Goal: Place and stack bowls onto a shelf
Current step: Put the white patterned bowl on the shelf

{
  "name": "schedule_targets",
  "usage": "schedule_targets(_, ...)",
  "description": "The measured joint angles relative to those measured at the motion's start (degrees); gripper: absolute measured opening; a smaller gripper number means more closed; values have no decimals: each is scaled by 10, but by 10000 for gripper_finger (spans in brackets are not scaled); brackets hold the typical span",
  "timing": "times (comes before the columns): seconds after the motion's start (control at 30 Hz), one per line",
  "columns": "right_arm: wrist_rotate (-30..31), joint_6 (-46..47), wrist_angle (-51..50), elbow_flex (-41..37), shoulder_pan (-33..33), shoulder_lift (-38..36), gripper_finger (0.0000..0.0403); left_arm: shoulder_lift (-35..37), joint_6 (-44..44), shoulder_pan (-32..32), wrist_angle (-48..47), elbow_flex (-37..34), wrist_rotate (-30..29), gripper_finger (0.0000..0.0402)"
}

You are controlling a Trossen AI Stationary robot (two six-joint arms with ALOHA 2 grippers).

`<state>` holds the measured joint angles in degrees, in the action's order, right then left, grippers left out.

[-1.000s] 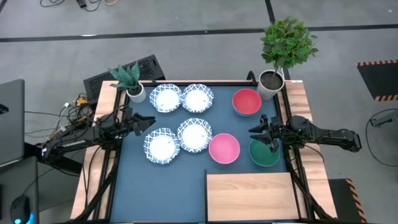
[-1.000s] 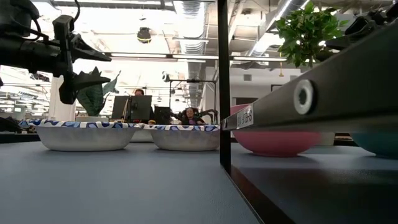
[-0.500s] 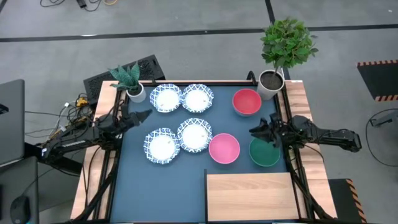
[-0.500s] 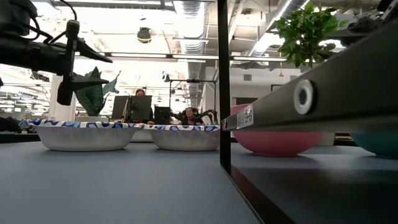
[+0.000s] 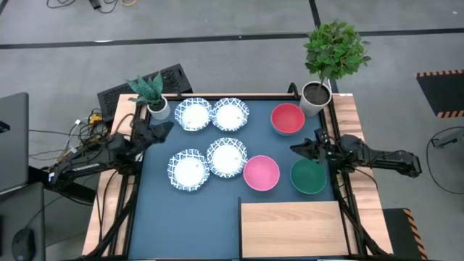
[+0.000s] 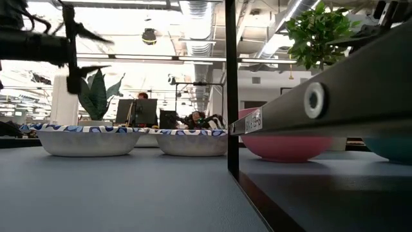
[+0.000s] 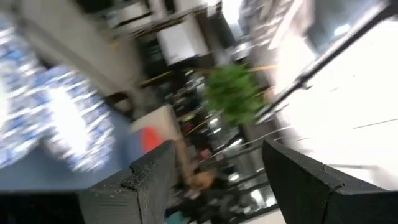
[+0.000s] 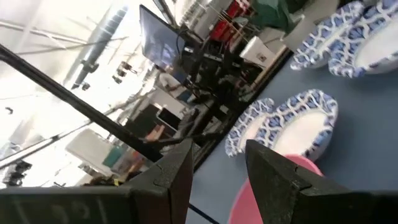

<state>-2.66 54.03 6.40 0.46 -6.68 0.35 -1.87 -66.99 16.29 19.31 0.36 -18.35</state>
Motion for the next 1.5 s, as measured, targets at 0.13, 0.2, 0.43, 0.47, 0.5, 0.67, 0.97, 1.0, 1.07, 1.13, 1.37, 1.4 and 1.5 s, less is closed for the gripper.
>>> schedule_targets(0.13,26,-12,71,3,-2,0,173,0,37,0,61,11,-5,228)
schedule_targets(0.2,56,-49,71,20,-2,1,173,-1,47,0,66,29,-4,228)
schedule_targets(0.43,156,-200,26,117,-2,27,173,-26,89,0,69,95,0,228)
schedule_targets(0.47,163,-217,6,138,-2,39,173,-39,95,0,69,107,2,228)
schedule_targets(0.5,166,-233,-13,157,-2,53,173,-52,100,0,68,118,4,228)
schedule_targets(0.67,185,-295,-127,258,-2,141,173,-159,129,0,22,196,18,228)
schedule_targets(0.97,184,-394,-183,403,-2,335,173,-362,208,0,-182,375,103,228)
schedule_targets(1.0,184,-410,-184,415,-2,358,173,-378,221,0,-200,392,110,228)
schedule_targets(1.07,184,-443,-184,441,-2,403,175,-402,244,0,-240,423,119,228)
schedule_targets(1.13,183,-472,-194,463,-2,448,179,-421,263,0,-277,451,121,228)
schedule_targets(1.37,169,-548,-213,530,-19,593,197,-439,290,0,-330,491,118,228)
schedule_targets(1.4,169,-573,-215,536,-20,612,200,-438,290,0,-329,491,118,228)
schedule_targets(1.5,169,-655,-204,555,-20,667,212,-436,293,0,-343,492,115,228)
